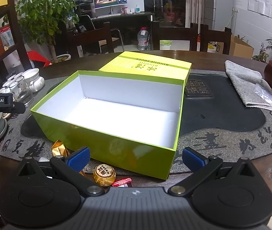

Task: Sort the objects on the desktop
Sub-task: 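Move both tools toward the gold foil tea packets beside the box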

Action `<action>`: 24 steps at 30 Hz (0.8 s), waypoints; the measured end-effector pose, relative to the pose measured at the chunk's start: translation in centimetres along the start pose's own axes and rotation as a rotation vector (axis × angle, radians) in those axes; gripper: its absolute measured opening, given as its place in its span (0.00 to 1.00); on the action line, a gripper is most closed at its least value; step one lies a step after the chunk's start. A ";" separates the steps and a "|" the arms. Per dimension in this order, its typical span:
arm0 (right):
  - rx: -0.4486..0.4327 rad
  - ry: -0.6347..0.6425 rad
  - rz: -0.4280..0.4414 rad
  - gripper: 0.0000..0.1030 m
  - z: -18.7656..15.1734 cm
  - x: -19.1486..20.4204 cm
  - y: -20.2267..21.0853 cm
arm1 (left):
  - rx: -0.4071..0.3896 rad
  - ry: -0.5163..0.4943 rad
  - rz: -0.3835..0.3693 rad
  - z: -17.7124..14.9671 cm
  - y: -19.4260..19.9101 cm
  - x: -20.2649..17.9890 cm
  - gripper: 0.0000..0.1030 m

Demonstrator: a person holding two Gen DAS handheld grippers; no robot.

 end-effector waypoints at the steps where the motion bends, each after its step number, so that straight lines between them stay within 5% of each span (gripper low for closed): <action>1: -0.001 0.001 0.003 1.00 0.0 0.0 0.1 | 0.002 -0.001 -0.003 0.0 0.0 -0.1 1.00; 24: 0.066 0.140 0.115 1.00 -3.0 1.3 1.5 | 0.051 -0.149 -0.150 -2.6 0.0 -4.2 1.00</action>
Point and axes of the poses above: each gripper's, at about its wrist camera, not at the fingertips, and y roughly against the way its jaws point, x to its left, z to its top, the point moved 9 cm from there along -y, roughly the way its jaws point, and after that the axes turned 3 degrees about z, right-handed, at the moved point
